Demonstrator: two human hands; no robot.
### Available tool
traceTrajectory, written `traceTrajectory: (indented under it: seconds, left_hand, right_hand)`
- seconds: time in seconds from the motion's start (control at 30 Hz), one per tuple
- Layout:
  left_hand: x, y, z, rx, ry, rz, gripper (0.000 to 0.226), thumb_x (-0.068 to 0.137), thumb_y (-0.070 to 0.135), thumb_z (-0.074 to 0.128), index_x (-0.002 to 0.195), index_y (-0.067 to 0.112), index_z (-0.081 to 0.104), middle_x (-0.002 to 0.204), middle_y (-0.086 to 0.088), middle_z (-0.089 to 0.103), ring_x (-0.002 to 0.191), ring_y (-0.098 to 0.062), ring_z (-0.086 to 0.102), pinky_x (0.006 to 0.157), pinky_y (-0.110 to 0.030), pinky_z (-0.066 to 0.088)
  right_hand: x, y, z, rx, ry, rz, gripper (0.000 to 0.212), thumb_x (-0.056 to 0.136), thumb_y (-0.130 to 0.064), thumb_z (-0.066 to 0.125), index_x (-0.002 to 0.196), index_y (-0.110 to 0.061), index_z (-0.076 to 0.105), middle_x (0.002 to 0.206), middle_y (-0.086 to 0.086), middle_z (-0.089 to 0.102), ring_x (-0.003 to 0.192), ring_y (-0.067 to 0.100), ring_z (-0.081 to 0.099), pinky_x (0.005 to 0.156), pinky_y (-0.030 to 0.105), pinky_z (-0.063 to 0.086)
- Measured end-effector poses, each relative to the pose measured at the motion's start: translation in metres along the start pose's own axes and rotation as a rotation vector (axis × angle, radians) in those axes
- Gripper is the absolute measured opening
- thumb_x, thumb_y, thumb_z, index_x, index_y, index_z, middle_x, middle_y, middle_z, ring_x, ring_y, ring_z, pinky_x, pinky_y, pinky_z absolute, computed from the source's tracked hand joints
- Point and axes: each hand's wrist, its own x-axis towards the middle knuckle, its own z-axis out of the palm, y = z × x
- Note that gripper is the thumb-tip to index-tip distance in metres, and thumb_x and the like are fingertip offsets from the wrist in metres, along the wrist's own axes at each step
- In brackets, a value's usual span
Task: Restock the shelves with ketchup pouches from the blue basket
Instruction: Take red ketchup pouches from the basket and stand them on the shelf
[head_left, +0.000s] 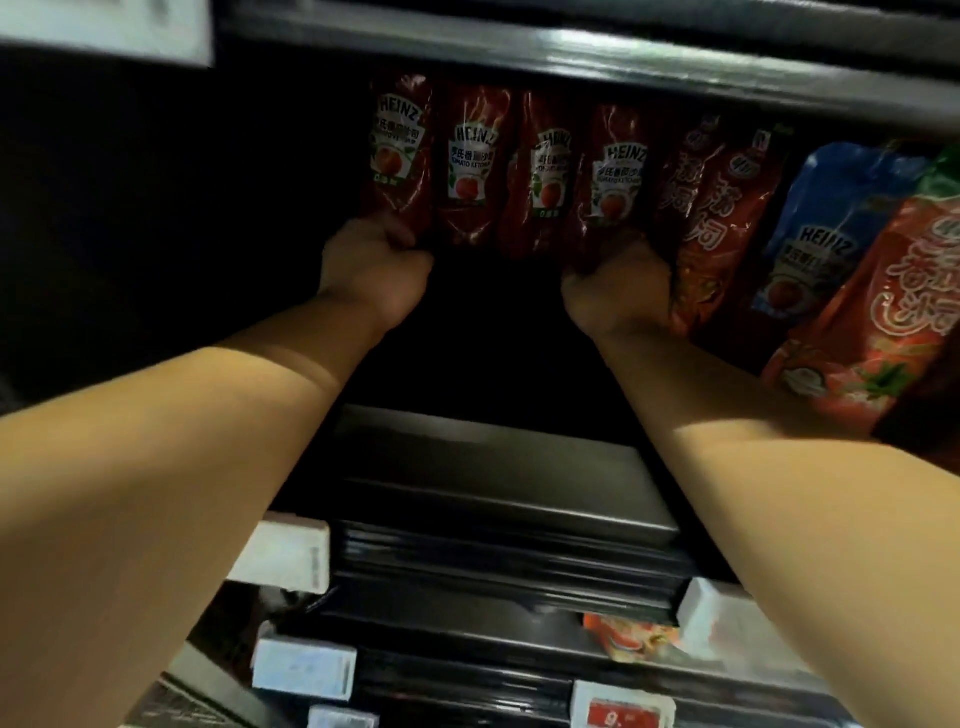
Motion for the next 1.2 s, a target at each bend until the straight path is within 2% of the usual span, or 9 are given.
traceTrajectory:
  seconds: [0.17,0.33,0.53,0.63,0.77,0.9,1.03,1.1,1.2]
  left_hand:
    - [-0.01,-0.007,-0.006,-0.055,-0.026,0.043,0.016,0.086,0.026,0.068,0.101,0.03,0.07,0.112,0.001,0.071,0.106,-0.02,0.065,0.088,-0.028,0.052]
    - [-0.028,-0.007,-0.019,-0.002,-0.11,0.147,0.019,0.084,0.021,0.07,0.104,0.021,0.072,0.109,-0.003,0.073,0.106,-0.023,0.066,0.096,-0.03,0.051]
    - [-0.052,-0.008,-0.041,0.03,-0.143,0.16,0.023,0.083,0.017,0.073,0.106,0.017,0.072,0.107,-0.005,0.073,0.105,-0.023,0.065,0.089,-0.023,0.044]
    - [-0.067,-0.007,-0.052,0.019,-0.188,0.152,0.023,0.083,0.009,0.074,0.106,0.012,0.071,0.102,-0.003,0.071,0.103,-0.024,0.067,0.089,-0.022,0.045]
    - [-0.104,-0.013,-0.075,0.034,-0.213,0.118,0.025,0.086,0.008,0.072,0.111,0.014,0.071,0.107,-0.005,0.071,0.099,-0.022,0.066,0.088,-0.023,0.046]
    - [-0.167,-0.011,-0.115,0.149,-0.285,0.19,0.028,0.09,0.014,0.07,0.116,0.02,0.066,0.121,-0.004,0.061,0.103,-0.016,0.059,0.092,-0.024,0.046]
    - [-0.257,-0.033,-0.161,0.316,-0.282,0.378,0.038,0.087,0.01,0.071,0.122,0.014,0.058,0.127,-0.009,0.05,0.117,-0.022,0.05,0.097,-0.026,0.04]
    - [-0.308,-0.058,-0.171,0.332,-0.336,0.283,0.038,0.086,0.006,0.072,0.121,0.013,0.06,0.122,-0.011,0.054,0.114,-0.025,0.053,0.095,-0.019,0.036]
    - [-0.377,-0.104,-0.171,0.371,-0.532,-0.123,0.031,0.089,0.007,0.071,0.119,0.007,0.065,0.117,-0.015,0.063,0.107,-0.031,0.062,0.089,-0.03,0.046]
  right_hand:
    - [-0.036,0.005,-0.029,-0.056,-0.068,-0.025,0.041,0.09,-0.028,0.065,0.126,-0.008,0.064,0.131,0.012,0.064,0.124,0.029,0.057,0.098,0.02,0.04]
    - [-0.078,0.005,-0.056,0.0,-0.002,0.054,0.025,0.084,-0.022,0.072,0.105,-0.009,0.068,0.11,0.008,0.07,0.106,0.027,0.064,0.074,0.009,0.032]
    - [-0.116,0.01,-0.086,0.078,0.04,0.244,0.029,0.085,-0.026,0.068,0.106,-0.007,0.064,0.106,0.007,0.072,0.101,0.025,0.065,0.081,0.013,0.043]
    - [-0.14,0.011,-0.102,0.187,0.094,0.248,0.024,0.083,-0.021,0.072,0.102,-0.006,0.069,0.095,0.004,0.072,0.079,0.01,0.056,0.063,-0.003,0.034]
    - [-0.168,0.011,-0.123,0.254,0.03,0.259,0.016,0.084,-0.021,0.072,0.094,-0.012,0.063,0.077,0.002,0.063,0.064,0.015,0.051,0.061,0.018,0.035]
    - [-0.215,0.013,-0.156,0.532,-0.055,0.195,0.017,0.084,-0.01,0.061,0.095,-0.023,0.057,0.08,-0.004,0.056,0.062,0.005,0.047,0.059,0.018,0.043]
    - [-0.294,0.039,-0.171,0.561,-0.131,0.203,0.022,0.086,-0.006,0.061,0.092,-0.027,0.057,0.079,0.007,0.062,0.067,0.018,0.055,0.064,0.019,0.049]
    - [-0.34,0.067,-0.167,0.482,-0.266,0.321,0.019,0.086,-0.007,0.065,0.09,-0.023,0.057,0.079,0.009,0.064,0.067,0.015,0.055,0.065,0.013,0.046]
    - [-0.413,0.112,-0.157,0.299,-0.62,0.622,0.015,0.085,-0.015,0.074,0.093,-0.013,0.062,0.09,0.007,0.07,0.082,0.02,0.064,0.083,0.029,0.051]
